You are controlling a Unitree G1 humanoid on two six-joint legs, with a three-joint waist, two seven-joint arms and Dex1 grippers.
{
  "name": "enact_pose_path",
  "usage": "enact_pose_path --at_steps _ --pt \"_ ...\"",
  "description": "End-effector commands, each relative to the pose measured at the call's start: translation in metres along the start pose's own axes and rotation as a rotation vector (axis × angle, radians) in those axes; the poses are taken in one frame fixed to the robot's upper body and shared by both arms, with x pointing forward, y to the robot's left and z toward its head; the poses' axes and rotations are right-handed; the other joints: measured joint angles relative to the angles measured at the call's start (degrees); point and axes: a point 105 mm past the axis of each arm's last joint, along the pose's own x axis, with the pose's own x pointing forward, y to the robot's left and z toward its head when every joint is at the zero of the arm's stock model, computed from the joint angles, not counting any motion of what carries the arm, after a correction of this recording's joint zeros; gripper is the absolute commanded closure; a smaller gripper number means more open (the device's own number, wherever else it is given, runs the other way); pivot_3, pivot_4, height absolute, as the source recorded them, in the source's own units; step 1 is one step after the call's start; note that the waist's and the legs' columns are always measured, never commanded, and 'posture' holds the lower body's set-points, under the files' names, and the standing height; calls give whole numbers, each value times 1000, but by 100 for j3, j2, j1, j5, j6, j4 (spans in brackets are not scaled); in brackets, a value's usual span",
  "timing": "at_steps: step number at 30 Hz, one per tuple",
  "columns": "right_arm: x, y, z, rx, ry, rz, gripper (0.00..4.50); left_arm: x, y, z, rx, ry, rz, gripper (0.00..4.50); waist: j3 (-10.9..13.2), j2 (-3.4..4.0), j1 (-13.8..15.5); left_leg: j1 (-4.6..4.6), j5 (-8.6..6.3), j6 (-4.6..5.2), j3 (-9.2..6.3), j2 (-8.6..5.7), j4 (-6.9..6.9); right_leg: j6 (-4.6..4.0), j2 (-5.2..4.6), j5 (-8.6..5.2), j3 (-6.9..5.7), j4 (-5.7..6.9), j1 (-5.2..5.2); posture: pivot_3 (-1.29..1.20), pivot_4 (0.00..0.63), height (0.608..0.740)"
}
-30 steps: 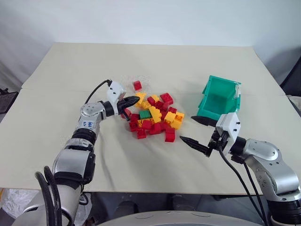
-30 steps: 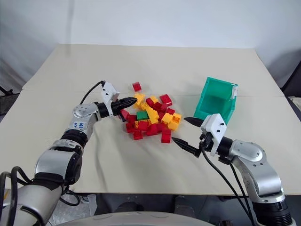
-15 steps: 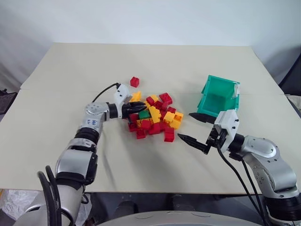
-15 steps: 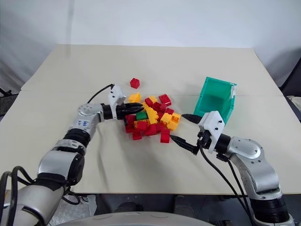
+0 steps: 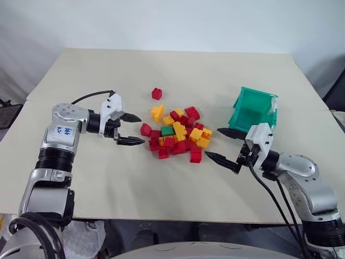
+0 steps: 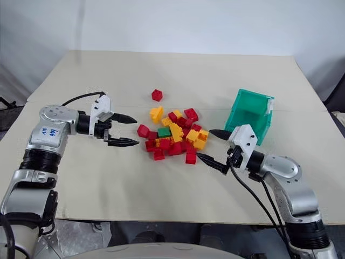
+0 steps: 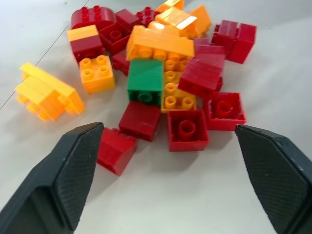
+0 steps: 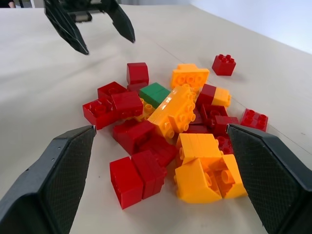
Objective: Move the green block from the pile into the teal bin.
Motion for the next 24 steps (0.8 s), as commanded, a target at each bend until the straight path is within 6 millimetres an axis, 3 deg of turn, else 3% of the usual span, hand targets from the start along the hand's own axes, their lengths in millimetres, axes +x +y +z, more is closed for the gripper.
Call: enact_pose_path --at_steps 1,6,11,19,24 --pt "2 0 9 -35 -37 8 0 15 7 20 77 1 34 11 0 0 0 0 0 0 0 0 0 0 0 0 0 0 0 0 150 740" --pt "3 -1 11 -41 -42 -1 0 52 26 24 67 69 120 11 1 -2 4 -1 0 1 -1 -6 2 3 0 2 1 -2 3 0 150 740" --pt "-2 -1 11 -44 -41 -31 0 76 27 14 32 142 101 11 1 -2 -55 0 5 -8 7 0 -6 3 5 1 3 -6 -3 0 150 740" --pt "-8 4 9 -37 -35 -70 0 93 27 5 34 216 84 11 3 -4 -11 2 -2 4 6 -1 0 4 2 2 4 -4 0 0 150 740" --pt "-7 4 9 -37 -38 -88 0 97 19 -11 43 312 27 1132 2 -4 5 11 -2 5 1 -2 2 4 1 2 2 -3 14 0 150 740"
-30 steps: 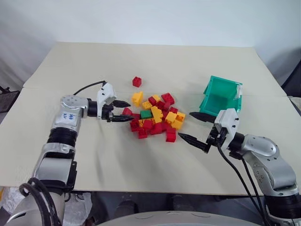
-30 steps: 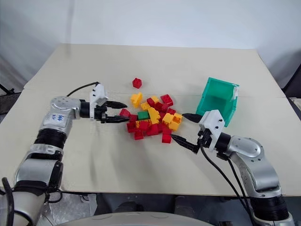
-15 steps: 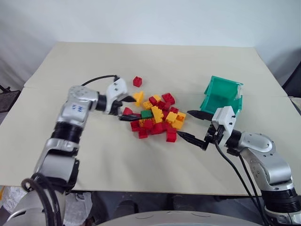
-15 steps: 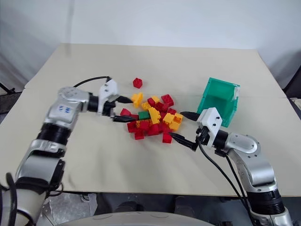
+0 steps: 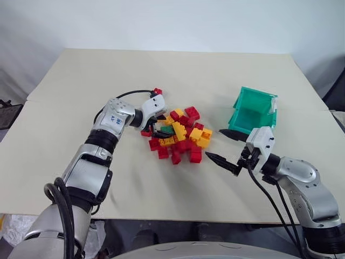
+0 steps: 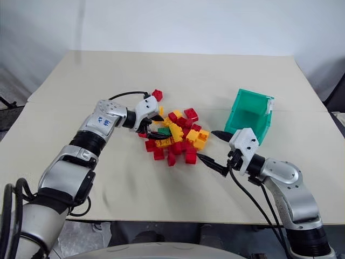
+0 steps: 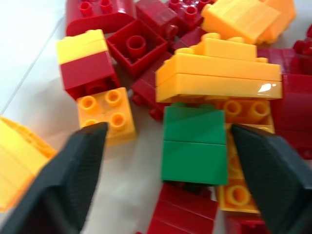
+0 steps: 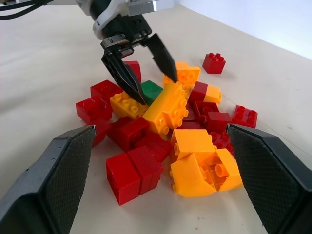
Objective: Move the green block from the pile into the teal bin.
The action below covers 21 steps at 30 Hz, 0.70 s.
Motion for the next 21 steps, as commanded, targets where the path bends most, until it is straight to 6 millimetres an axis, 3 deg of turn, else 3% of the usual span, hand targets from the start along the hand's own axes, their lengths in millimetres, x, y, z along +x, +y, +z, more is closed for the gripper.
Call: enact_pose_path --at_steps 1,6,7,21 --pt "-1 0 13 -39 -43 -16 0 4 -5 -21 7 120 -25 1452 0 0 -4 5 0 0 0 0 1 1 0 1 0 -1 7 0 150 740" --pt "-1 -2 13 -43 -41 -19 0 -4 2 -18 -17 96 9 2945 0 0 -20 27 0 0 -10 2 1 2 0 2 -3 -2 32 0 150 740" --pt "-1 -3 13 -45 -40 -19 0 -6 4 -16 -27 83 19 3050 0 1 -20 27 0 0 -11 3 1 2 1 1 -3 0 31 0 150 740" --pt "-6 -10 16 -61 -30 -25 0 -54 19 30 -95 -174 47 3049 2 -2 -6 -17 3 -4 -2 1 -2 1 1 0 -1 0 -16 0 150 740"
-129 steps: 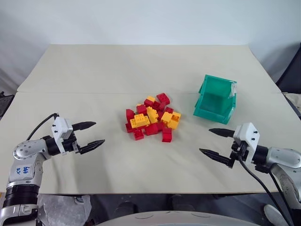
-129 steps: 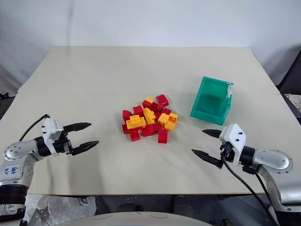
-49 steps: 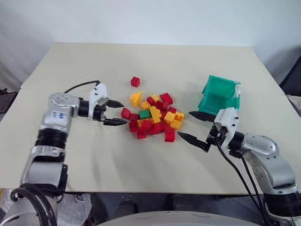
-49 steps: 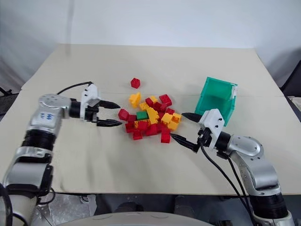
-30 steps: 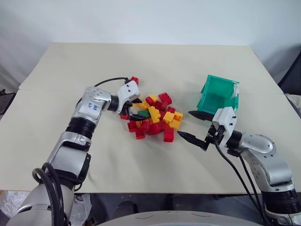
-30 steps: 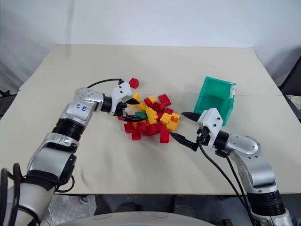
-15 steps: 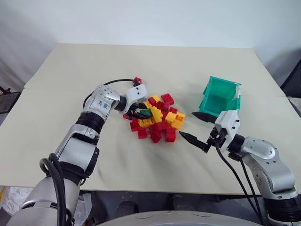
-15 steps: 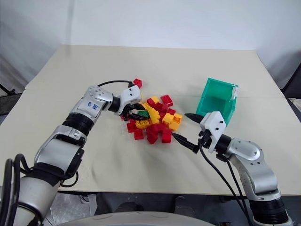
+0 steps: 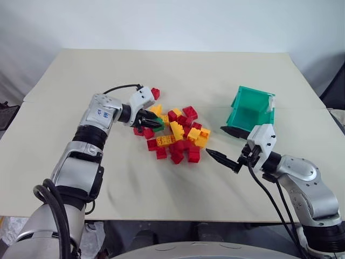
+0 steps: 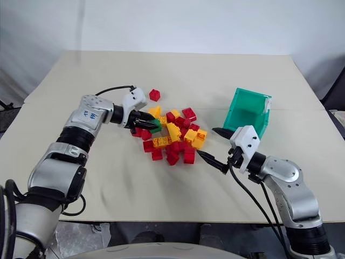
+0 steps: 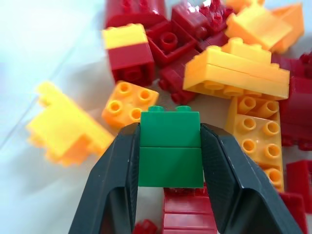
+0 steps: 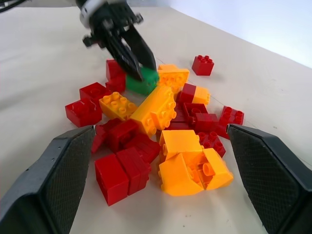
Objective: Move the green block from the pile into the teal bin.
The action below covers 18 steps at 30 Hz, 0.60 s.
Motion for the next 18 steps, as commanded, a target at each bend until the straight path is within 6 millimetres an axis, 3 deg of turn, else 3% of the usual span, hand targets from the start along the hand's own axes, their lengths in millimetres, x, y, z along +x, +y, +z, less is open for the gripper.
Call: enact_pose_path --at_steps 1,5,14,18 --pt "-8 -7 11 -45 -16 -16 0 -13 -6 37 47 -120 -42 3049 1 -2 27 -2 0 0 0 -3 1 0 -2 0 0 -1 0 0 150 740" --pt "-19 -14 8 -54 23 -30 0 -3 -34 59 144 -176 -124 3049 1 -1 31 -8 1 -2 0 -9 3 0 -9 0 0 -8 0 0 150 740" --pt "-54 -33 7 -80 109 -111 0 46 -108 58 244 -162 -351 3049 2 -2 20 -3 -1 -2 10 -8 2 2 -8 0 1 -10 0 0 150 740" --pt "-70 -38 7 -90 139 -169 0 72 -141 71 267 -206 -448 3049 2 -2 54 3 -7 13 6 -10 3 2 -9 1 2 -8 8 0 150 740"
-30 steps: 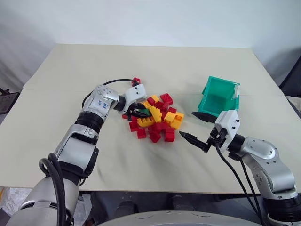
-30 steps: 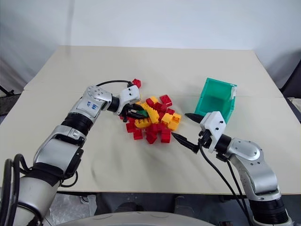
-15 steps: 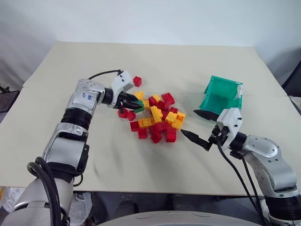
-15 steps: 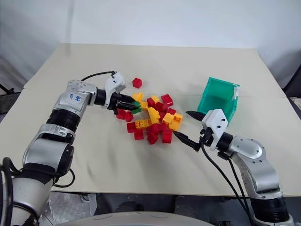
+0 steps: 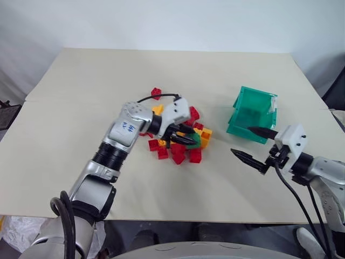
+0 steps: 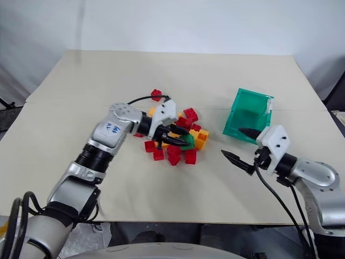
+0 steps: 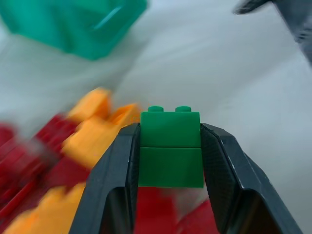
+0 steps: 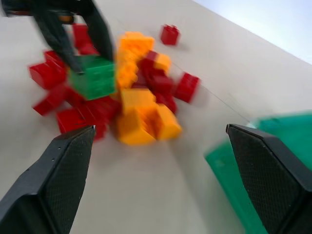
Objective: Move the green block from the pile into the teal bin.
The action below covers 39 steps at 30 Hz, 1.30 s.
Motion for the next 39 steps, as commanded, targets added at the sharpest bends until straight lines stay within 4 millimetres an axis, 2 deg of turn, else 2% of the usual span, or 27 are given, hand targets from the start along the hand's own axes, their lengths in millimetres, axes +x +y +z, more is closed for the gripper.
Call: enact_pose_path --at_steps 1,3,5,8,12,18,21,24,28,31,33,36,39 --pt "-10 -5 12 -35 -22 -33 0 20 -11 21 58 -57 -55 3049 0 -1 -7 1 -1 3 0 -1 4 2 0 1 1 -2 3 0 150 740" --pt "-10 -5 12 -32 -23 -36 0 25 -12 23 55 -63 -61 3049 0 -1 -32 3 -2 4 0 -1 4 7 0 4 4 -4 4 0 150 740" --pt "-10 -4 12 -30 -23 -40 0 31 -13 24 67 -78 -64 2286 1 1 -59 8 -2 5 3 3 1 6 1 4 5 -2 3 0 150 740" --pt "-11 -3 12 -28 -20 -48 0 32 -12 20 72 -69 -55 1377 1 4 -44 12 0 3 0 8 0 3 6 2 4 3 3 0 150 740" --pt "-13 -3 11 -26 -8 -47 0 16 -4 16 56 -78 -3 116 1 4 -38 12 3 2 -4 6 2 3 5 2 5 1 3 0 150 740" --pt "-13 -2 8 -29 25 -18 0 -3 2 12 39 -136 62 49 0 5 -31 9 2 3 -5 4 1 3 3 2 5 4 3 0 150 740" --pt "-25 -4 3 -33 90 1 0 -38 -2 1 -19 -205 62 49 1 7 -43 7 2 4 -5 4 1 3 3 2 4 3 3 0 150 740" --pt "-50 -6 -5 -18 212 6 0 -71 -14 -26 -61 -185 62 49 -1 18 -43 9 2 3 -2 10 -5 -2 6 -1 3 7 -2 0 150 740" --pt "-73 -8 -1 -17 293 -14 0 -102 -21 -33 -82 -290 111 49 0 17 -4 10 2 3 -5 7 3 -2 -1 -1 1 7 5 0 150 740" --pt "-79 2 0 -36 367 80 0 -126 -26 -36 -92 -352 151 49 1 15 -21 14 2 3 -19 1 7 5 -5 4 3 1 19 0 150 740" --pt "-71 2 6 -33 343 71 0 -137 -28 -39 -78 -372 184 49 3 11 -31 20 2 3 -26 5 7 5 -2 4 1 -1 25 0 150 740" --pt "-40 17 17 -2 255 133 0 -163 -35 -40 -64 -466 211 49 4 12 -98 37 0 -1 -42 10 5 2 -7 2 3 -1 27 0 150 740" --pt "-4 36 15 24 236 220 0 -172 -45 -51 -21 -436 210 49 7 5 -152 54 2 -8 -51 15 1 -13 -3 -6 -2 2 31 0 150 740"
